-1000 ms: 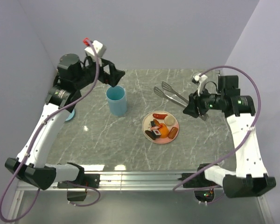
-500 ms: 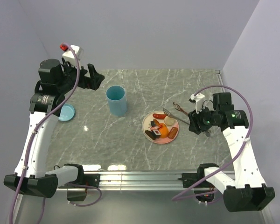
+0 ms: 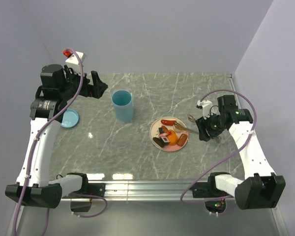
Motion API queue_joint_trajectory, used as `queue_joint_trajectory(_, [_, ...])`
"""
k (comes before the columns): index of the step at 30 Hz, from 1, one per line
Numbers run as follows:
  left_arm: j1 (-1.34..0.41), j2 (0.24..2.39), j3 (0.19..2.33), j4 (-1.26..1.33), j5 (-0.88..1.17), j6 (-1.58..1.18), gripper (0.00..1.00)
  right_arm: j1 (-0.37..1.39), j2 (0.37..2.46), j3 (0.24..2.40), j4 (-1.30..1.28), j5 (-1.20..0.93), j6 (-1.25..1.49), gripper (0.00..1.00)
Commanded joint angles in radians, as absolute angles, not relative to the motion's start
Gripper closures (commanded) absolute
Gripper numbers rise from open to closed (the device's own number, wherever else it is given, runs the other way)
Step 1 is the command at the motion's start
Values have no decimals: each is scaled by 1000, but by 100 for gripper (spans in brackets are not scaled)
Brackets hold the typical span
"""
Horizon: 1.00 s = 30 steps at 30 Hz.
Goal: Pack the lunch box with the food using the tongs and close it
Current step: Pick up the food using the clamp
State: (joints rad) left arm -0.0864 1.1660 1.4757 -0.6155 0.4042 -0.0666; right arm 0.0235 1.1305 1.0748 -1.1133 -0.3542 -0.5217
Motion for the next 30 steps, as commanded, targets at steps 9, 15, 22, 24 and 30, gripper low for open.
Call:
queue_joint_trajectory(9, [-78,1154,1473,-612,413,-48,1,20,1236,1104,-1083,-391,-508,36])
queue_joint_trajectory(15, [-77,1157,1470,-617,408,-35,1,21,1281,1124,-1086,-413,-511,40])
queue_joint_trajectory(22, [-74,1152,1457,-617,402,-25,0,28,1281,1131,-1097,-425,-512,50])
queue_joint_trajectory(24, [-72,1152,1453,-618,406,-21,1,28,1273,1138,-1100,-425,-505,52])
queue_joint_trajectory(30, [-69,1154,1456,-615,413,-14,1,29,1252,1209,-1130,-428,-480,60])
